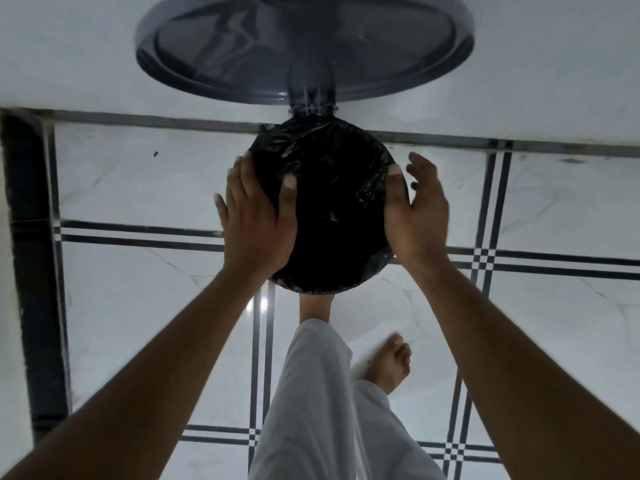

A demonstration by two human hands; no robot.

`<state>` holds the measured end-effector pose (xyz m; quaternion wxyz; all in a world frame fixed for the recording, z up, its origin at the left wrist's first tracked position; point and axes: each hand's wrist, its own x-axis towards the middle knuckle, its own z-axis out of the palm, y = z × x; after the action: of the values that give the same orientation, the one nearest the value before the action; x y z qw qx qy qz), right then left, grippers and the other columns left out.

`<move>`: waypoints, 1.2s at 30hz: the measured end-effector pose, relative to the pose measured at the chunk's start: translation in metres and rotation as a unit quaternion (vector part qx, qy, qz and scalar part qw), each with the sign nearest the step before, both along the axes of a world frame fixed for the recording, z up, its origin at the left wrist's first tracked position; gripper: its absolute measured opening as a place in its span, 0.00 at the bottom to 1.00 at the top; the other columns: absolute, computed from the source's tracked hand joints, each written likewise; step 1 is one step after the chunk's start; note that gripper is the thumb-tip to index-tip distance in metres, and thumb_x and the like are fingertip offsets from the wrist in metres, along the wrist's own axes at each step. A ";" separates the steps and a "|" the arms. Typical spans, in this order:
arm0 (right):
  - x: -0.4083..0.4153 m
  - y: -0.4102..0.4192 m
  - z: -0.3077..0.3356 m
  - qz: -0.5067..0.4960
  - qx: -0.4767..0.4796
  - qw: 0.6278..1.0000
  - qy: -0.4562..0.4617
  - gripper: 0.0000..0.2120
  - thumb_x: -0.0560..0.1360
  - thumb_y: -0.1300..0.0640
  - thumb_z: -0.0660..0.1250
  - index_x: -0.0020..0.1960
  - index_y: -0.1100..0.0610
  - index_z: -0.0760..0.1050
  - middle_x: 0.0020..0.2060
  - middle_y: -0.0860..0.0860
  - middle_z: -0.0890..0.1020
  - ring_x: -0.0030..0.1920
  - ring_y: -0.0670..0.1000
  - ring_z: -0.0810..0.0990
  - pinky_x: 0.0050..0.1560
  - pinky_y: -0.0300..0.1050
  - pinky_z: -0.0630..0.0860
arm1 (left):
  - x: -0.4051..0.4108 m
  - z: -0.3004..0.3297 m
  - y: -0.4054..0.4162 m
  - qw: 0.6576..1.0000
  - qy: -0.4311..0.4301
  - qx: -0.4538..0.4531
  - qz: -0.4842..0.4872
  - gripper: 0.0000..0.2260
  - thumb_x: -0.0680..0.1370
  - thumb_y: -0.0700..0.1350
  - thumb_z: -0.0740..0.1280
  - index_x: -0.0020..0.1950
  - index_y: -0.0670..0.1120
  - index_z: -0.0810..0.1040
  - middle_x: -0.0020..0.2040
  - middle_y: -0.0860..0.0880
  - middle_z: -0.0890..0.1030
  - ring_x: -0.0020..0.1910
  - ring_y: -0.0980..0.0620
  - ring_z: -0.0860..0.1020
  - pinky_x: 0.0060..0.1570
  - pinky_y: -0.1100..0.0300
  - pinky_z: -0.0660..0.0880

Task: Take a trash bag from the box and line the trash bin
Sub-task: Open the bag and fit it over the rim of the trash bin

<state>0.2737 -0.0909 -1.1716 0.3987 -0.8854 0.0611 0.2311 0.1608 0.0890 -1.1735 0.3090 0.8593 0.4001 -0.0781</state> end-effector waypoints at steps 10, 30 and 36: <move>0.020 0.028 -0.004 0.001 0.038 0.993 0.108 0.25 0.91 0.39 0.49 0.78 0.48 0.75 0.66 0.45 0.82 0.64 0.47 0.77 0.70 0.46 0.69 | 0.050 -0.012 0.078 0.935 0.144 -0.276 0.168 0.34 0.86 0.67 0.50 0.78 0.45 0.76 0.75 0.41 0.79 0.74 0.39 0.77 0.76 0.45 0.72; 0.043 0.053 0.000 0.069 -0.050 0.991 0.106 0.34 0.88 0.31 0.44 0.73 0.49 0.79 0.67 0.50 0.85 0.71 0.57 0.80 0.78 0.61 0.70 | 0.088 -0.015 0.089 0.931 0.067 -0.304 0.193 0.26 0.83 0.63 0.60 0.64 0.45 0.84 0.61 0.43 0.86 0.61 0.44 0.84 0.68 0.55 0.76; 0.030 0.030 -0.002 -0.147 -0.038 0.980 0.127 0.33 0.89 0.34 0.49 0.81 0.55 0.73 0.76 0.56 0.80 0.77 0.59 0.77 0.77 0.54 0.71 | 0.038 -0.022 0.104 0.908 0.059 -0.294 0.291 0.11 0.80 0.55 0.59 0.46 0.51 0.77 0.54 0.46 0.80 0.54 0.43 0.78 0.57 0.53 0.75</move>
<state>0.3035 -0.0612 -1.1733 0.3832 -0.8448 0.2494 0.2779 0.1992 0.1928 -1.1959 0.5326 0.5683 0.6090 -0.1497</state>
